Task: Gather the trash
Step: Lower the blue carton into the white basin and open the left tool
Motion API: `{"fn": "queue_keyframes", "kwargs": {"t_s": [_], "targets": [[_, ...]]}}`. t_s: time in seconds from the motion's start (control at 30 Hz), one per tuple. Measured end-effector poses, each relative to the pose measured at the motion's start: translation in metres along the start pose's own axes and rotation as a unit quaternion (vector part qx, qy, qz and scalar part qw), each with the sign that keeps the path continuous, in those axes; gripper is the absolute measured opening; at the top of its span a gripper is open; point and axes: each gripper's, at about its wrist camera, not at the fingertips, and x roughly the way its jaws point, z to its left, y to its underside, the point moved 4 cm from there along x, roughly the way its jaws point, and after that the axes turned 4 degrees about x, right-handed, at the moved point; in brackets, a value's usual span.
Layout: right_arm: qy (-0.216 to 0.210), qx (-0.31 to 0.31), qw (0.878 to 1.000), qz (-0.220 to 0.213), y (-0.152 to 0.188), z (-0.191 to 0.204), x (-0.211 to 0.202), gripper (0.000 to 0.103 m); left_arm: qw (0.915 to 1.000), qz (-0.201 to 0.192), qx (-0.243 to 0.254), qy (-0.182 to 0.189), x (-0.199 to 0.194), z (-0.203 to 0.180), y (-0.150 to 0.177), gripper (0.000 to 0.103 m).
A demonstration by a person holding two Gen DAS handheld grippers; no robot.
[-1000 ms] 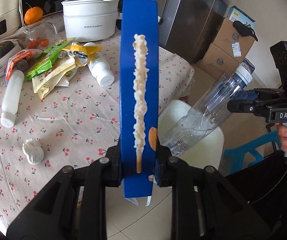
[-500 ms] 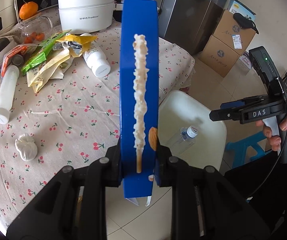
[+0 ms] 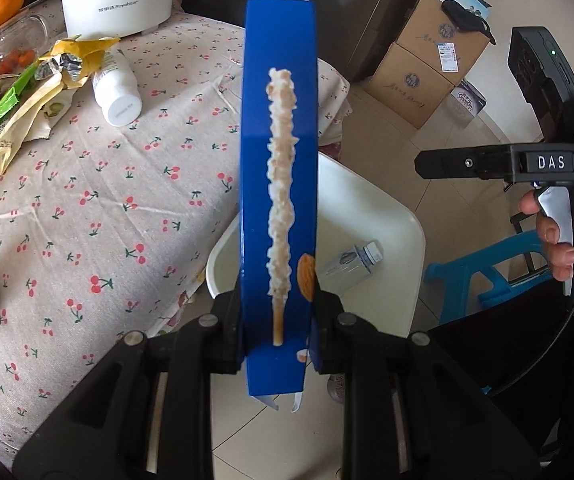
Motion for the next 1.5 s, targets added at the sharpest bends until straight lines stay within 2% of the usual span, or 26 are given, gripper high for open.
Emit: {"fn": "queue_keyframes", "kwargs": {"t_s": [0.17, 0.3, 0.33, 0.4, 0.53, 0.7, 0.9, 1.1, 1.27, 1.5], "targets": [[0.002, 0.013, 1.0, -0.008, -0.003, -0.011, -0.005, 0.083, 0.9997, -0.011, 0.023, 0.005, 0.009, -0.01, -0.007, 0.026], [0.002, 0.021, 1.0, -0.015, -0.005, -0.014, -0.009, 0.083, 0.9997, -0.012, 0.022, 0.007, 0.018, -0.009, -0.013, 0.028], [0.002, 0.022, 1.0, -0.017, -0.005, -0.015, -0.01, 0.083, 0.9998, -0.011, 0.018, 0.004, 0.019, -0.007, -0.014, 0.031], [0.001, 0.023, 1.0, -0.02, -0.006, -0.015, -0.013, 0.083, 0.9999, -0.015, 0.007, 0.0, 0.016, -0.002, -0.016, 0.048], [0.0, 0.021, 0.999, -0.024, -0.007, -0.013, -0.015, 0.083, 0.9996, -0.026, -0.003, -0.005, 0.004, 0.007, -0.018, 0.053], [0.0, 0.018, 0.999, -0.029, -0.009, -0.011, -0.018, 0.083, 0.9987, -0.042, -0.018, -0.024, -0.015, 0.023, -0.018, 0.072], [0.001, 0.009, 0.999, -0.032, -0.012, -0.003, -0.019, 0.083, 0.9956, -0.058, -0.051, -0.053, -0.041, 0.053, -0.016, 0.084], [0.003, -0.009, 0.999, -0.032, -0.016, 0.015, -0.018, 0.084, 0.9903, -0.056, -0.088, -0.091, -0.066, 0.094, -0.007, 0.09], [0.006, -0.029, 0.999, -0.029, -0.02, 0.036, -0.012, 0.084, 0.9815, -0.056, -0.137, -0.122, -0.09, 0.139, 0.007, 0.091], [0.007, -0.066, 0.998, -0.021, -0.027, 0.077, 0.001, 0.084, 0.9719, -0.046, -0.184, -0.139, -0.106, 0.183, 0.035, 0.091]]}}
